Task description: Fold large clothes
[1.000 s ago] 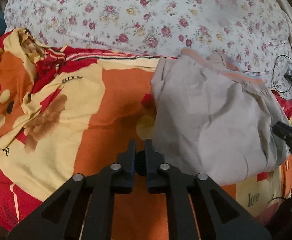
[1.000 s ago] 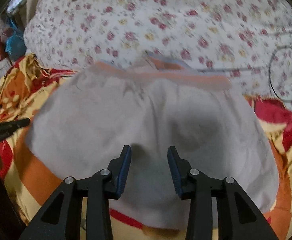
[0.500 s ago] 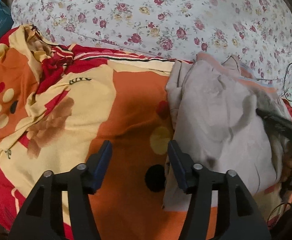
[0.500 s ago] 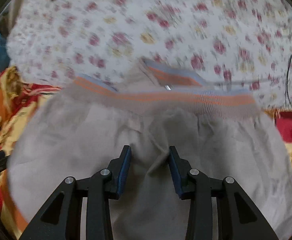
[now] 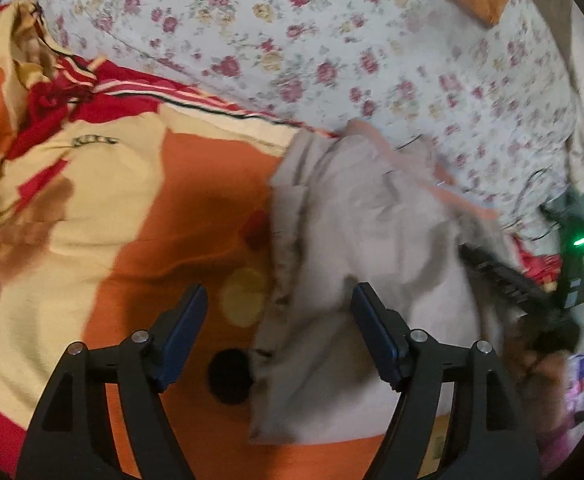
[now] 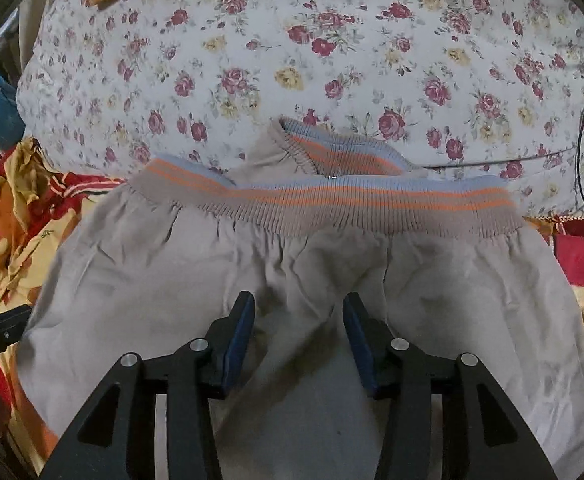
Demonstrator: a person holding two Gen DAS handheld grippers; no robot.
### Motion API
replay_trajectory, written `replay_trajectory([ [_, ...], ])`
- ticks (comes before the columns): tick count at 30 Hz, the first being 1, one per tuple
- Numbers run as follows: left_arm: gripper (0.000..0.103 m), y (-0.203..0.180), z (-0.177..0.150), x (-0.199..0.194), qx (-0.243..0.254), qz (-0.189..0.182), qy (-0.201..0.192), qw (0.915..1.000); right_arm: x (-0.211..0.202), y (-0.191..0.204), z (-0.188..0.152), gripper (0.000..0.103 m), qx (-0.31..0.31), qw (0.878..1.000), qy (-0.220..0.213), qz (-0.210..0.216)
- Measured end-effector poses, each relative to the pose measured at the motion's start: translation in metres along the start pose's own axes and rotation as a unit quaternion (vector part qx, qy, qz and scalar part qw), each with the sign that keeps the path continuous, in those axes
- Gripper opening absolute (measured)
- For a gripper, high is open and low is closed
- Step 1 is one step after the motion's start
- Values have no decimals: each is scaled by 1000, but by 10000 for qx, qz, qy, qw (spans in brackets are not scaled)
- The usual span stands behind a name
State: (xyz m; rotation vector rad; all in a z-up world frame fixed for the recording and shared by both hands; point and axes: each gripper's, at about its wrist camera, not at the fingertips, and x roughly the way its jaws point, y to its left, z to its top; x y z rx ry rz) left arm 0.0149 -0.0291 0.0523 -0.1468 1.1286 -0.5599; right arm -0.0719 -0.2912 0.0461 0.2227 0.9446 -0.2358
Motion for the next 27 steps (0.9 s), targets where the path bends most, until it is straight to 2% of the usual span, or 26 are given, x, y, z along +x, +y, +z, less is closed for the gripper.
replay_trajectory([
  [1,77,0,1,-1,-31,-149,-21,9999,5,-1,0,47,21,10000,66,39],
  [2,84,-1,1,-1,-52,-244,-24,9997,11,-2,0,47,42,9999,137,41],
  [3,85,-2,1,0,-68,-305,-13,9995,20,-3,-1,48,63,9997,224,3],
  [4,85,-3,1,4,-62,-262,26,9996,30,-4,-3,48,73,9995,306,-35],
  [7,85,-5,2,18,-21,-59,204,9998,35,-1,-6,50,-27,9999,131,-105],
  [10,85,-4,3,29,-184,-253,277,9991,35,0,-6,50,-38,9998,182,-103],
  [11,84,-5,3,30,-226,-354,237,9988,34,-2,-6,50,-5,9998,217,-44],
  [14,60,-12,3,36,-80,-614,297,9976,29,-8,-2,50,155,9993,284,163],
  [16,60,-15,3,39,64,-453,276,9986,26,-16,-3,53,298,9988,254,285],
  [18,60,-12,4,40,-37,-378,257,9989,29,-17,-6,54,260,9988,272,299],
  [22,60,-5,7,36,-180,-269,127,9994,32,-7,-7,57,11,9997,189,126],
  [27,59,-14,3,42,-18,-475,160,9987,35,-8,-6,59,106,9995,202,223],
])
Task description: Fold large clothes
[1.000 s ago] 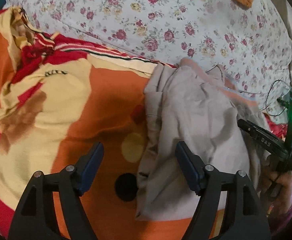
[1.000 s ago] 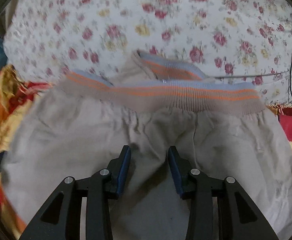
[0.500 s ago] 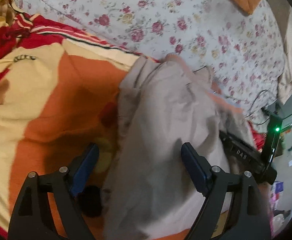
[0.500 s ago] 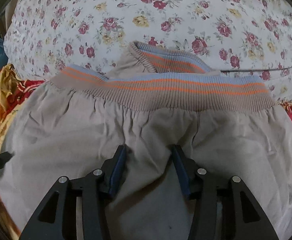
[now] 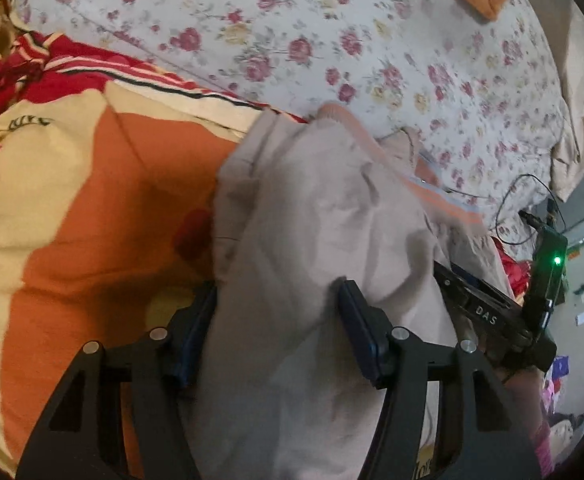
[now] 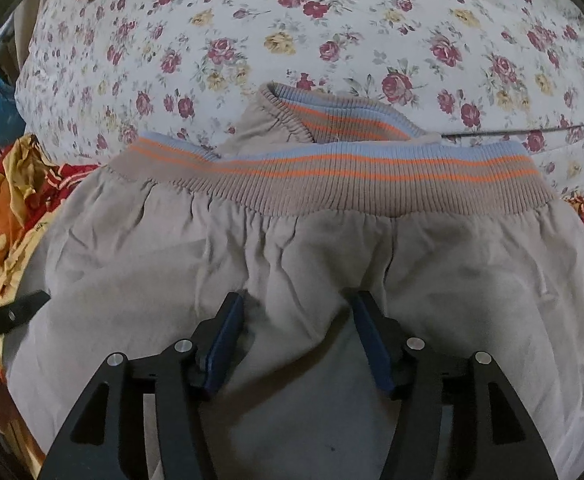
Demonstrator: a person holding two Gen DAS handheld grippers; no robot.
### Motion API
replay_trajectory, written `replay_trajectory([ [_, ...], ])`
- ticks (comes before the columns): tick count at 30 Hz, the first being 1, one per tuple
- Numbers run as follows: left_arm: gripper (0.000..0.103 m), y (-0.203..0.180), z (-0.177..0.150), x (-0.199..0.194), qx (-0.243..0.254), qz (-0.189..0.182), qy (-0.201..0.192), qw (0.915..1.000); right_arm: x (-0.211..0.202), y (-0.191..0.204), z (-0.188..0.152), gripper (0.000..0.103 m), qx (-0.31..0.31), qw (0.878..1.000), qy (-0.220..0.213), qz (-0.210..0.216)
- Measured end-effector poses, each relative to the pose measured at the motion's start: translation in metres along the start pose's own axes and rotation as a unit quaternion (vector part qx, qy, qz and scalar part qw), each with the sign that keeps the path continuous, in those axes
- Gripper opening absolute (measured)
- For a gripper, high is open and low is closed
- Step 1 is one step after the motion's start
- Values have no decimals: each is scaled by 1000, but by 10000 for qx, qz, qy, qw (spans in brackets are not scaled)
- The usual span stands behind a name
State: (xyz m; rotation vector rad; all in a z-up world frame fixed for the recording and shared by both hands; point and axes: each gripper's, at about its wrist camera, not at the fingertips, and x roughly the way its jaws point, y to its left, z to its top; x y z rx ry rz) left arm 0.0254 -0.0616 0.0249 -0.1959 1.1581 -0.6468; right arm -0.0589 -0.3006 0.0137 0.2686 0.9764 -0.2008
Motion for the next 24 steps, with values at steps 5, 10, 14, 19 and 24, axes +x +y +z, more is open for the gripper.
replay_trajectory([
  [5,16,-11,1,-18,262,-297,-345,9986,-3,-2,2,59,21,9999,95,75],
  [10,12,-23,1,-28,440,-572,-514,9961,-20,-19,2,55,441,9988,-33,232],
  [14,12,-29,1,-26,519,-461,-516,9963,-6,-8,-1,50,-13,9999,-5,-161],
  [19,12,-30,0,-24,553,-340,-489,9967,-4,6,0,50,-280,9985,17,-479],
  [24,12,-27,0,-21,497,-281,-439,9974,-25,5,-1,49,-421,9976,-53,-540],
])
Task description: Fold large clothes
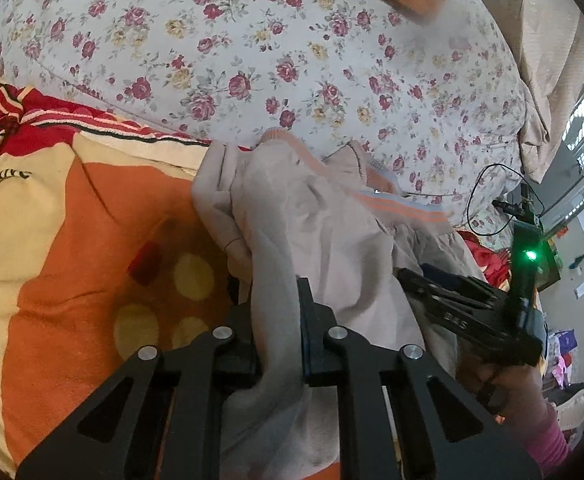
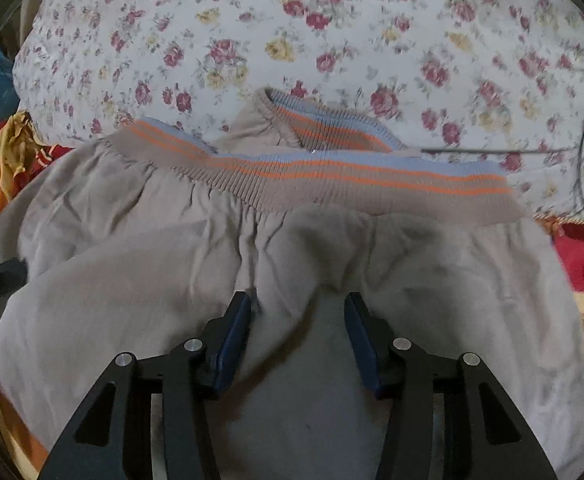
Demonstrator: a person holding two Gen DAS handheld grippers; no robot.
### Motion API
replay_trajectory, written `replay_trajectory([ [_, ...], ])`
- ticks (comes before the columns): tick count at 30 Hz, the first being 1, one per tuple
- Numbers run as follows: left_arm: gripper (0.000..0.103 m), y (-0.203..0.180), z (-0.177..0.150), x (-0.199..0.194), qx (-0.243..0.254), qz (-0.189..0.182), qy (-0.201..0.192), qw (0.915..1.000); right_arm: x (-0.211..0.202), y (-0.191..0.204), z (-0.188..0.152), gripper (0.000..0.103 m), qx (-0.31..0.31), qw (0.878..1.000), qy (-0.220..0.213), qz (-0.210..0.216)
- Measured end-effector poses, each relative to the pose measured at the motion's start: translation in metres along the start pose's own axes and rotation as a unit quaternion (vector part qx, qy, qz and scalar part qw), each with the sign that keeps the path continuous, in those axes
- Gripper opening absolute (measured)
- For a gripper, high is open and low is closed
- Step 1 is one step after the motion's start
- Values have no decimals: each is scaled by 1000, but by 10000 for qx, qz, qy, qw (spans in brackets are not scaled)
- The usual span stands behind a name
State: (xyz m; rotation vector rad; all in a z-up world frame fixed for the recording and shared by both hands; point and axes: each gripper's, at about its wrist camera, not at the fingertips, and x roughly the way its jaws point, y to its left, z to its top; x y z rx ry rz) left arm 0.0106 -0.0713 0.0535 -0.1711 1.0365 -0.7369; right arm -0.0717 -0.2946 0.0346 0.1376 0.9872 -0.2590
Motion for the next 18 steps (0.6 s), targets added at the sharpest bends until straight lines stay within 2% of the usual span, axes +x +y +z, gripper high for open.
replay_trajectory([
  [3,12,-2,-2,3,48,43,20,10000,-3,-5,-8,50,-95,9998,-61,-132],
  [5,17,-1,-3,6,3,97,39,9999,7,-10,-13,51,15,10000,-4,-26],
  [6,31,-1,-4,9,-48,136,37,9999,10,-11,-14,53,46,9999,-97,22],
  [8,50,1,-7,17,-175,196,125,9996,11,-12,-11,53,22,10000,-55,39],
  [9,50,0,-9,20,-204,249,175,9993,11,-13,-9,52,47,10000,-1,53],
  [10,49,-1,-10,21,-191,283,209,9992,6,-15,-6,51,109,9999,83,83],
  [11,41,-4,-11,19,-155,287,206,9993,0,-17,-6,51,162,9997,72,136],
  [12,23,-8,-11,16,-102,270,221,9993,-13,-21,-7,50,202,9995,-116,228],
  [13,18,-12,-10,13,-38,270,237,9993,-19,-23,-8,50,175,9995,-224,171],
  [15,12,-23,-6,2,-10,138,194,9997,-10,-25,-12,53,14,9999,-38,-113],
  [16,11,-27,-4,-3,-79,34,190,9998,3,-28,-15,53,11,9998,177,-58],
  [18,9,-42,3,-15,-107,-91,175,9997,6,-35,-16,53,156,9998,63,141],
])
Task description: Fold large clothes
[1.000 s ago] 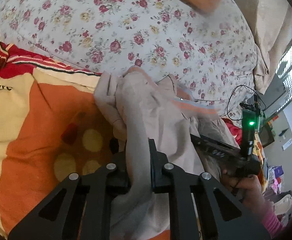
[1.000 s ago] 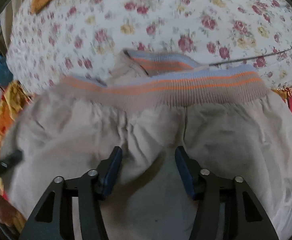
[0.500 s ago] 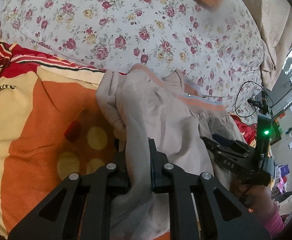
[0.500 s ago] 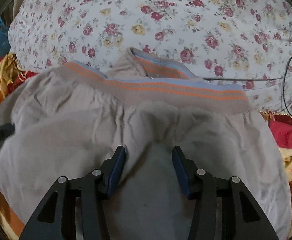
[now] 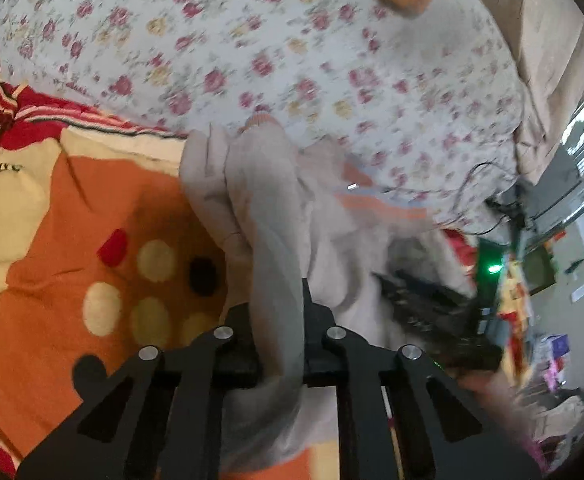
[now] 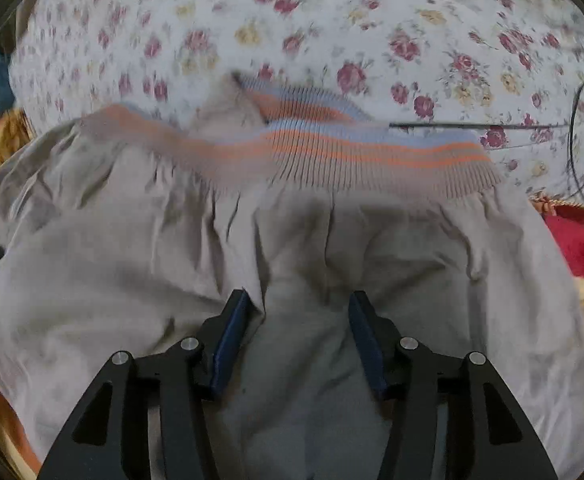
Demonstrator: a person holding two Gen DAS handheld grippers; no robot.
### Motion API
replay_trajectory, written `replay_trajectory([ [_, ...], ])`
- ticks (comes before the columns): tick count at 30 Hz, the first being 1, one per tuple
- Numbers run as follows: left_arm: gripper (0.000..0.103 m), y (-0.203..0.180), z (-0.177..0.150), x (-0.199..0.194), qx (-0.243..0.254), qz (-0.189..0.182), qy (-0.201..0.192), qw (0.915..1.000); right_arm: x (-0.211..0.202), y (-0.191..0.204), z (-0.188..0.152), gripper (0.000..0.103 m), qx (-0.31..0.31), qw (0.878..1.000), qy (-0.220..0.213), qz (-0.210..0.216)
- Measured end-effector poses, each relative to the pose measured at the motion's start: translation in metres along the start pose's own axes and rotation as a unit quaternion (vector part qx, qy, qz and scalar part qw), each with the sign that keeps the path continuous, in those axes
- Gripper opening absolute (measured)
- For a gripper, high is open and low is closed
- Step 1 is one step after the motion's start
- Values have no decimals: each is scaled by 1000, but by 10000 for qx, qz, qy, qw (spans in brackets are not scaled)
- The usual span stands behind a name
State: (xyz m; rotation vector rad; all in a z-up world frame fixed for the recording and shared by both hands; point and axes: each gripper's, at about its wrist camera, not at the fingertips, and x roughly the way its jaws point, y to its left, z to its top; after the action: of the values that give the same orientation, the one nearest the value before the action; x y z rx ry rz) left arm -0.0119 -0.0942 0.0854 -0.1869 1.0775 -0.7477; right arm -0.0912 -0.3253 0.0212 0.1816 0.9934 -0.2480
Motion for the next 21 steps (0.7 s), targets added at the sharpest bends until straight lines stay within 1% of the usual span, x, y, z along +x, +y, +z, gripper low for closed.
replay_trajectory([
  [2,9,-30,5,-11,316,-66,-85,9994,-10,-8,5,54,125,9994,173,272],
  [3,9,-43,6,-14,438,-124,-104,9989,-21,-18,5,54,275,9984,152,468],
  [4,9,-58,6,-16,549,-235,-116,9981,-35,-31,2,55,468,9968,28,653],
  [5,9,-80,5,-16,687,-409,-109,9967,-46,-43,-1,56,596,9956,-57,719],
  [6,9,-94,4,-15,779,-533,-87,9955,-56,-57,-4,57,751,9946,-107,706],
  [7,8,-111,2,-10,893,-667,-39,9938,-67,-78,-7,58,1040,9923,-146,660],
  [8,8,-129,-2,-3,1001,-789,36,9918,-70,-89,-11,58,1224,9900,-157,683],
  [9,8,-149,-8,9,1131,-917,153,9892,-74,-104,-15,58,1497,9853,-163,807],
  [10,8,-164,-14,20,1259,-963,227,9871,-76,-123,-23,61,1837,9777,-159,1004],
  [11,7,-179,-23,35,1432,-947,296,9847,-76,-136,-28,62,2088,9711,-160,1143],
  [12,7,-191,-34,55,1537,-880,447,9832,-75,-154,-36,62,2422,9602,-217,1375],
  [13,7,-196,-43,74,1499,-831,645,9831,-68,-162,-40,62,2633,9510,-269,1599],
  [14,7,-197,-54,97,1411,-817,943,9821,-60,-170,-45,62,2866,9391,-297,1871],
  [15,7,-196,-61,109,1360,-823,1101,9811,-51,-181,-53,62,3207,9203,-292,2221],
  [16,9,-194,-68,116,1309,-844,1217,9803,-47,-189,-60,62,3445,9067,-302,2414],
  [17,14,-191,-73,118,1275,-877,1274,9797,-41,-191,-57,62,3571,8989,-313,2519],
  [18,30,-192,-75,111,1291,-993,1282,9783,-40,-195,-59,62,3691,8905,-320,2642],
  [19,41,-192,-75,103,1300,-1171,1303,9759,-40,-198,-58,62,3751,8846,-344,2750],
  [20,61,-192,-73,91,1279,-1363,1323,9734,-40,-198,-55,62,3744,8823,-408,2821],
  [21,72,-192,-71,76,1261,-1495,1300,9720,-45,-197,-54,64,3702,8813,-509,2893],
])
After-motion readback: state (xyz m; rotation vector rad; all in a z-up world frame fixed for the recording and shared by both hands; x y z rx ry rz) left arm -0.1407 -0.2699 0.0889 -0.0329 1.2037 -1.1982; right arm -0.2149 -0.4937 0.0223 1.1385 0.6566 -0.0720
